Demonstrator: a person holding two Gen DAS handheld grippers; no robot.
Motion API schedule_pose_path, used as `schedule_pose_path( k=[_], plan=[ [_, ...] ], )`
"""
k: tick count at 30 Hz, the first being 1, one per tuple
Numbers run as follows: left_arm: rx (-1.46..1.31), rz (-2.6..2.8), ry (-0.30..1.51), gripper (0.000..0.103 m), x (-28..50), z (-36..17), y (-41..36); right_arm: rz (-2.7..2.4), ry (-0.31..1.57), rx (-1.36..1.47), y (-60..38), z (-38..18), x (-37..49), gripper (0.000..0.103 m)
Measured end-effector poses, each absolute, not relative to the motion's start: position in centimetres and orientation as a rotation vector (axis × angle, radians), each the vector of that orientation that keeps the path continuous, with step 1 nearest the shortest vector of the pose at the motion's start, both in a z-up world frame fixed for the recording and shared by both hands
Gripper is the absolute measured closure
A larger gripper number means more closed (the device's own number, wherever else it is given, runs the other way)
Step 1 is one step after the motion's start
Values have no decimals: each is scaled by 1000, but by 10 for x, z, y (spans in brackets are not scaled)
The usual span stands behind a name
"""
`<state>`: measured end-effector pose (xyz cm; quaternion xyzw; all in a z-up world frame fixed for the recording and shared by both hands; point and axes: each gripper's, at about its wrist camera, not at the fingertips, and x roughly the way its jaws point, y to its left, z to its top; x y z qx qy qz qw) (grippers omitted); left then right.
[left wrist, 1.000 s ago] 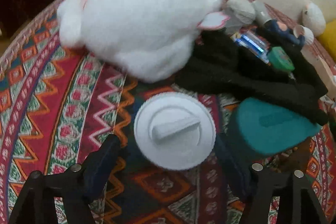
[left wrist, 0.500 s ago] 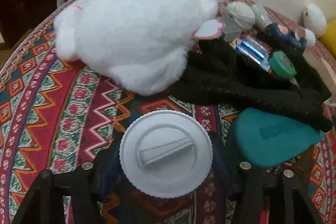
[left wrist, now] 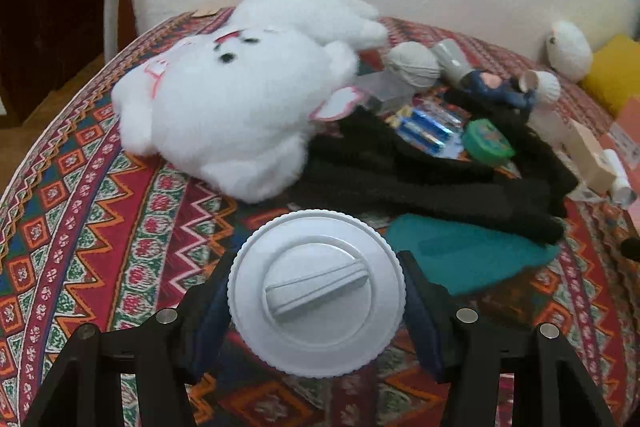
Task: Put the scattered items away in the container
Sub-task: 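Grasp the pink-green pouch with right tool while left tool grasps the white lid, then carry pouch and lid into the pink box and open both tools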
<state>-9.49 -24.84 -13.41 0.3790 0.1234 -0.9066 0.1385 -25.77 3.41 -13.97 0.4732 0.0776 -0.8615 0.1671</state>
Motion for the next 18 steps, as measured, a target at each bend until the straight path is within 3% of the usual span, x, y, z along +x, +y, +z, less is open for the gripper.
schedule_pose_path(
  k=[18],
  plan=[
    [1072, -2916, 229, 38, -95, -72, -134, -2575, 221, 1189, 80, -88, -173, 48]
  ],
)
